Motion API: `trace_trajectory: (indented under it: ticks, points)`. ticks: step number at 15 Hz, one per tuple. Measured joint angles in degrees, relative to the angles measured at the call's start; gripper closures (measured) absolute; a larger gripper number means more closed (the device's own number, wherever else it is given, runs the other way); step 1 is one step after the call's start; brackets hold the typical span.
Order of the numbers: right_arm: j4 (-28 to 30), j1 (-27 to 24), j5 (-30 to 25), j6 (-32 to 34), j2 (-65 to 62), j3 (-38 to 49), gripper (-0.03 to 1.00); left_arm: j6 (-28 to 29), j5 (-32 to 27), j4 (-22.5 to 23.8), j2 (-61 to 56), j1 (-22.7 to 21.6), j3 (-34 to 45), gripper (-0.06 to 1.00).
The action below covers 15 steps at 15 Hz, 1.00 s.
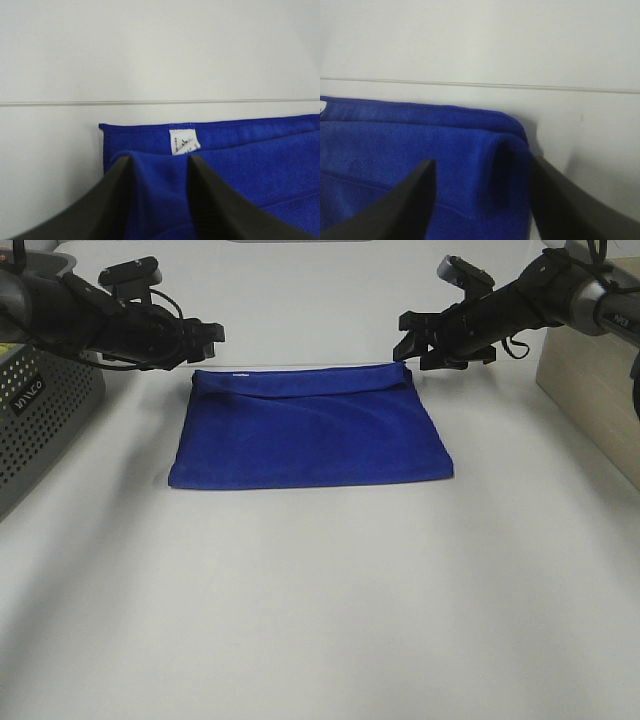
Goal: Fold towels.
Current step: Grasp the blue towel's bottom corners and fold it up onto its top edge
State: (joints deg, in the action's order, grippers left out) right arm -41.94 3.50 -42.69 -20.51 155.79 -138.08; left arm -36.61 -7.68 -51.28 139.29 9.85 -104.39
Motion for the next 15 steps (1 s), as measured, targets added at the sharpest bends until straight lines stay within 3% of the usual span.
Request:
trace_trajectory:
  ticks: [2,3,5,7,11,15]
  points:
    - [4.24,-0.06,-4.98,0.23,-0.69,0.00,0.34,0.00,-0.06,2.69,-0.11,0.00,-0.11,0.15]
    - [5.90,-0.11,-7.16,0.69,-1.26,0.00,0.34,0.06,-0.63,5.33,-0.46,0.00,-0.11,0.10]
    - [10.37,-1.32,-17.13,4.98,-3.67,0.00,0.33,3.15,-6.99,7.56,-2.12,0.00,-0.11,0.07]
    - [9.51,-3.55,-25.38,7.85,-4.70,-0.52,0.33,11.23,-16.27,9.28,-3.38,-0.29,-0.11,0.07]
    - [11.00,-4.58,-26.53,11.97,-6.02,1.38,0.33,28.25,-36.44,18.11,-3.55,-1.26,-0.17,0.10]
    - [13.06,-4.58,-26.70,10.37,-12.89,15.36,0.34,33.35,-45.26,20.34,-3.55,-1.26,-0.17,0.12]
